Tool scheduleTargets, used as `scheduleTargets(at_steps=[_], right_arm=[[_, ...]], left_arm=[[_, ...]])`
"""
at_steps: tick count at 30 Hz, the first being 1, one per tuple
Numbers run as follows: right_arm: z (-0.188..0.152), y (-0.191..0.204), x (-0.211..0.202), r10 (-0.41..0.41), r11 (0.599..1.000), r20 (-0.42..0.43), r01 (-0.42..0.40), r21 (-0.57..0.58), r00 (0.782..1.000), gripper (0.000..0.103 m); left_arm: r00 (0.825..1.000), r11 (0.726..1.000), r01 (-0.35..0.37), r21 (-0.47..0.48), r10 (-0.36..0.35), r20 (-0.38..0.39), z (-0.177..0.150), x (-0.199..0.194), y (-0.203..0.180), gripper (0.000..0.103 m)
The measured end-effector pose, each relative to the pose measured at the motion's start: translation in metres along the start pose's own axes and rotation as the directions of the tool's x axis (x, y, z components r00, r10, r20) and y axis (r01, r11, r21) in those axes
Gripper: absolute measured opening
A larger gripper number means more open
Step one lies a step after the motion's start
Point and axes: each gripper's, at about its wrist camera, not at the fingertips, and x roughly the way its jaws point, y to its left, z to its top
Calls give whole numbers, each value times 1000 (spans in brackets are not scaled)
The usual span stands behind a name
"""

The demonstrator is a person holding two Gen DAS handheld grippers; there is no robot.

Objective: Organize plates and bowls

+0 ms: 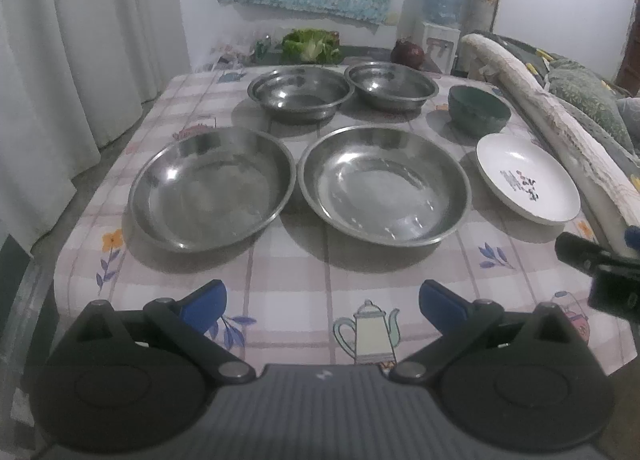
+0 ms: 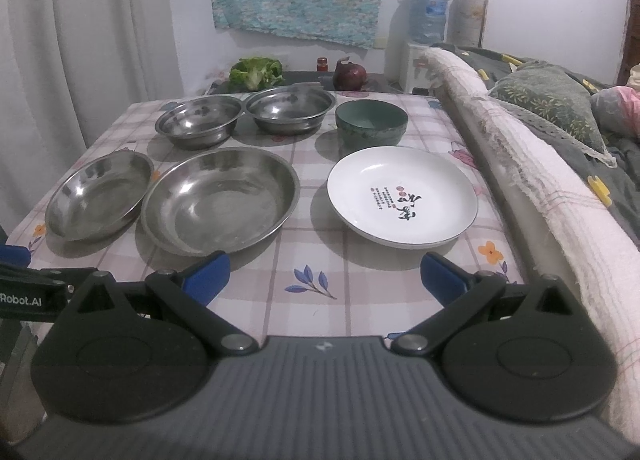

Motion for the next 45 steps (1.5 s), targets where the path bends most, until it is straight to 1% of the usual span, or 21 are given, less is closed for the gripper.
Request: scheduleTargets(at_steps=[3,6,9,13,16,19,23,26,28,30,32,33,34,35,36,37,38,40,42,44,45], right_arm=[[7,-1,1,3,1000,20,-3,-8,1000,102],[16,0,-1,26,999,54,-24,-29,998,102],[28,0,-1,74,997,93,-71,-32,993,102],[51,-4,8,149,989,120,-150,4,982,102],[74,-2,18,199,979,156,-203,13,968,102],[100,5,38,254,965,172,-262,29,952,102],[130,14,81,329,935,158,-344,82,931,102],[150,25,123,384,908,120,-398,133,916,101],[162,34,155,415,893,88,-424,153,906,96],[171,41,186,425,889,52,-428,166,904,91],[178,49,220,437,883,5,-430,186,899,79],[179,53,234,438,884,-19,-426,191,899,72],[179,58,252,436,886,-49,-419,199,898,64],[179,60,264,437,886,-71,-415,207,897,60],[178,63,278,435,888,-97,-409,211,895,49],[178,66,291,429,892,-118,-399,213,896,44],[178,67,299,425,894,-131,-392,217,896,43],[177,70,315,422,896,-151,-387,216,894,34],[178,73,324,418,899,-161,-382,214,894,31],[178,74,328,413,902,-171,-377,210,894,29],[178,74,330,412,903,-177,-374,209,894,27]], left_arm=[[1000,1000,-12,18,12,26,12,-2,4,103],[997,998,-51,38,49,57,29,-1,10,103],[994,996,-78,40,75,76,49,3,21,103],[993,996,-81,35,78,88,80,10,38,103],[996,998,-53,18,52,67,105,24,52,103],[998,1000,4,-3,-4,58,127,40,68,103],[987,990,125,-64,-118,108,152,64,89,103],[984,985,159,-61,-153,95,171,87,96,103],[989,991,127,-33,-124,79,186,107,94,103],[995,997,75,-7,-74,70,199,130,90,103],[996,999,40,16,-41,74,210,151,90,100],[997,999,11,32,-13,70,216,166,88,98],[998,999,-10,46,7,63,221,178,88,93],[998,998,-32,63,29,52,225,190,87,87],[998,995,-58,80,55,34,229,204,86,84],[997,992,-83,99,82,12,234,219,84,76],[996,990,-94,109,95,-4,236,229,84,70],[993,989,-99,115,105,-54,242,252,86,64],[991,989,-95,114,105,-84,243,266,87,60],[988,988,-102,114,114,-105,241,275,89,48],[987,988,-105,116,118,-113,241,277,89,44]])
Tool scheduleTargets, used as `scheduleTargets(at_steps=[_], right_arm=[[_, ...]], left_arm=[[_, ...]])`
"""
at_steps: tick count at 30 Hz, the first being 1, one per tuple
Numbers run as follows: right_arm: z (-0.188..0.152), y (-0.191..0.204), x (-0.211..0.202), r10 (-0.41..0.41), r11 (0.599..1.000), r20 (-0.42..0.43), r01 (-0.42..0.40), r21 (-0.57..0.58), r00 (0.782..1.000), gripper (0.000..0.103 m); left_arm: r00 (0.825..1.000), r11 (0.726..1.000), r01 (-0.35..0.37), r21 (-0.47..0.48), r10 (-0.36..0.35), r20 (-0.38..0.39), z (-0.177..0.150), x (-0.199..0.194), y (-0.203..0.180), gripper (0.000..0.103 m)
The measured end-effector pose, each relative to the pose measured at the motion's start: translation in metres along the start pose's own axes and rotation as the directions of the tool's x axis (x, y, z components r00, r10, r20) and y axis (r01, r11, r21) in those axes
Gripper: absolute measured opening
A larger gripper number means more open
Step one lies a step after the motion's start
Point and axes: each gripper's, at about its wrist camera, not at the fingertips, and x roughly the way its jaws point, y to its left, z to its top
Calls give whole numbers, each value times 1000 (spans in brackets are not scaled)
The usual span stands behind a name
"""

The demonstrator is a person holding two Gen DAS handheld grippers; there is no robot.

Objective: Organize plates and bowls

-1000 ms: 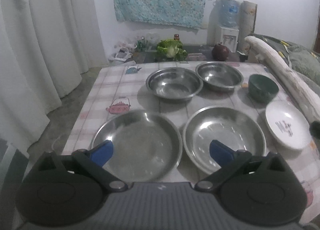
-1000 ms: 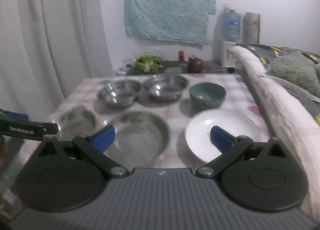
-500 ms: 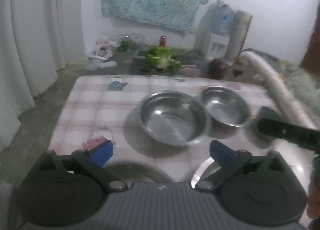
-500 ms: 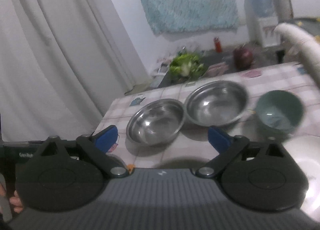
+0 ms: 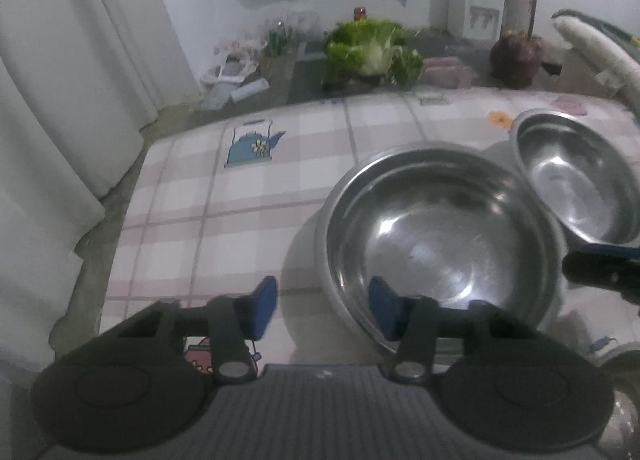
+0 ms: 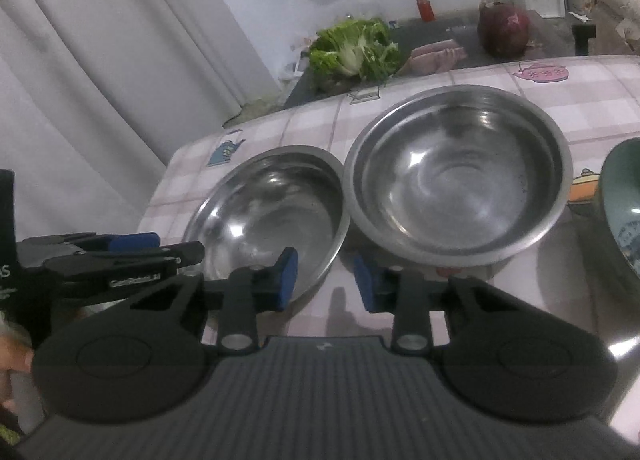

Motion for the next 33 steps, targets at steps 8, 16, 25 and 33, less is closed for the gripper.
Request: scheduleTargets(at_steps=[8,16,25,33], right_arm=[[2,4,18,35,999,-33,-35,-17,999,14],[11,7,26,71,997,-55,-71,-2,996,13],[15,10,38,41,999,-49,-42,-29,998,11],[17,15,29,44,998,-37,-46,-48,998,11]], left_arm=[[999,999,24,-45,-25,-36,-3,2,12,26],[998,996,28,-81,-32,-49,-5,1,29,42],[996,992,49,-116,-57,-73,2,15,27,22],[998,994,35,-99,-41,-56,3,2,25,20]])
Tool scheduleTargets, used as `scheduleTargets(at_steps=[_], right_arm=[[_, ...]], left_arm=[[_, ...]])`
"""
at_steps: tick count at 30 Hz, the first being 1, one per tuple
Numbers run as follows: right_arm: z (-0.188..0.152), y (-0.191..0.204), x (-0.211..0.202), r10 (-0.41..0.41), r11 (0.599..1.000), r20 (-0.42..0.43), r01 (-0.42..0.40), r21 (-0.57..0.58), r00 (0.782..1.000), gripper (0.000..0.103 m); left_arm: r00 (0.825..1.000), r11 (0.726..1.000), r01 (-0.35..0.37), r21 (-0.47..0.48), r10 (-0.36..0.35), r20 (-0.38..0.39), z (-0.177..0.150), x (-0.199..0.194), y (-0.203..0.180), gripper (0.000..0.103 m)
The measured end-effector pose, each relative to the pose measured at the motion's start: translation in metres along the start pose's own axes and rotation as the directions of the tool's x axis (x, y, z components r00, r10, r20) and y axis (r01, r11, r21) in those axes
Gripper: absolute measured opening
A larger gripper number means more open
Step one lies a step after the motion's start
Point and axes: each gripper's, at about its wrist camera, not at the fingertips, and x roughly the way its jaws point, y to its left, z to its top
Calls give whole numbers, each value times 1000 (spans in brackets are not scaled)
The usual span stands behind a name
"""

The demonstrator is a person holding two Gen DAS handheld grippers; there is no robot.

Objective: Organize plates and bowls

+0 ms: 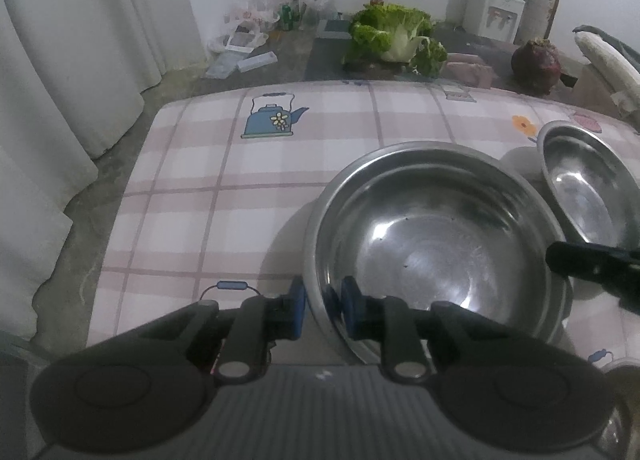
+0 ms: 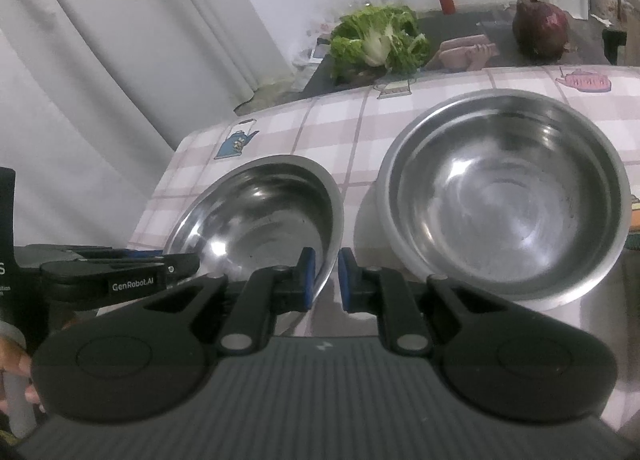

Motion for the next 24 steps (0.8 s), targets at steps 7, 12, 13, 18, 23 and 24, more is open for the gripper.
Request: scheduleTargets(at_steps=[7,12,13,18,23,24], right_arm=[[1,5,-12,13,1000,11,-13,-14,1000,11],[3,9,-24,24,1000,24,-23,-21,999,12],[3,9,-27,25,999,28,-24,-22,999,12],[9,9,-45,30,999,54,-29,-27,998,12],[15,1,-69,23,999,84,-21,-31,996,12],[17,-4,-74,20,999,88,-17,-29,996,12]], left_arm=[[1000,1000,-13,5,13,15,0,-15,0,20],[999,1000,-20,8,19,36,2,-29,-3,20],[999,1000,-21,10,21,43,2,-33,-4,20],[997,1000,-25,17,24,73,7,-52,-12,20],[994,999,-14,30,10,105,16,-68,-31,20],[994,999,-9,35,5,109,18,-70,-35,20]])
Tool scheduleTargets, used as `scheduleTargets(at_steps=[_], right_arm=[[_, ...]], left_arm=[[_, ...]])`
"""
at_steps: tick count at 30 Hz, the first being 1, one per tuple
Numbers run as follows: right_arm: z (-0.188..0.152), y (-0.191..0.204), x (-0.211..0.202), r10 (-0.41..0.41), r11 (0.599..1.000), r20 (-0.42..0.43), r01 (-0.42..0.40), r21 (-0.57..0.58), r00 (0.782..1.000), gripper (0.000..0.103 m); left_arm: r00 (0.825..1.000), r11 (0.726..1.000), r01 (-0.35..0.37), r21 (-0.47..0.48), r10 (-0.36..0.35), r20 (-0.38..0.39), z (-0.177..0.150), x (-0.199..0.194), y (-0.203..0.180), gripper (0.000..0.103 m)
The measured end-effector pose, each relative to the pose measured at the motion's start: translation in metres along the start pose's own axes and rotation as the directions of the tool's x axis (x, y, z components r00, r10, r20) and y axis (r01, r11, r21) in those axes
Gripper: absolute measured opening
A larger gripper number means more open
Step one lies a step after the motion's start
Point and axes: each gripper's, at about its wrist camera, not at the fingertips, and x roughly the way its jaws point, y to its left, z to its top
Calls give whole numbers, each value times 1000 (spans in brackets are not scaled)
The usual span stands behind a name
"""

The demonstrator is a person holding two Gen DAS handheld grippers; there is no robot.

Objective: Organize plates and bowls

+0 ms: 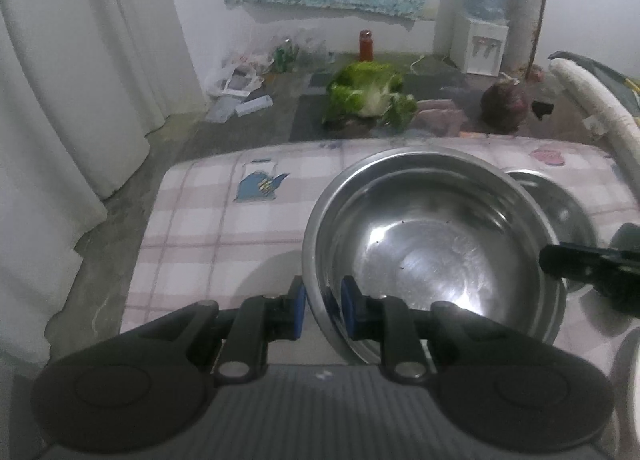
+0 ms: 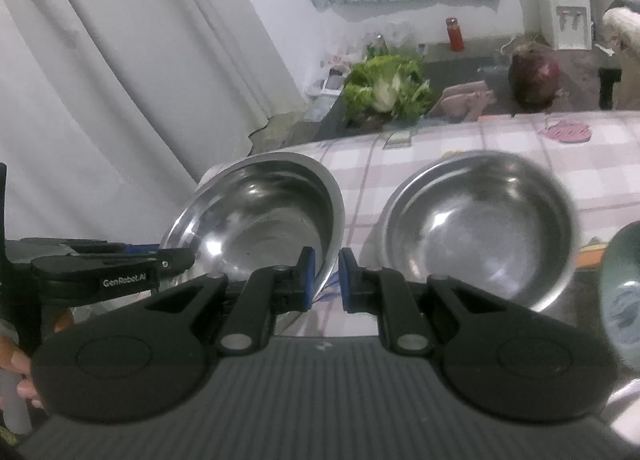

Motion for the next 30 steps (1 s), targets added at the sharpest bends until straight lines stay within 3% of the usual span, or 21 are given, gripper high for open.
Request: scheduleTargets(at_steps=[15,22,30], right_arm=[[32,-92,-42,-141,990,18,140,26,990,12],[24,-123,-23,-180,983,-25,181,30,983,12],[24,-131,4,-205,979,-64,205,-6,977,15]], left_arm=[[996,993,91,73,-89,-27,35,31,-106,21],[995,991,77,108,-70,-73,32,61,-131,21],[993,987,88,131,-77,-85,32,71,-137,21]])
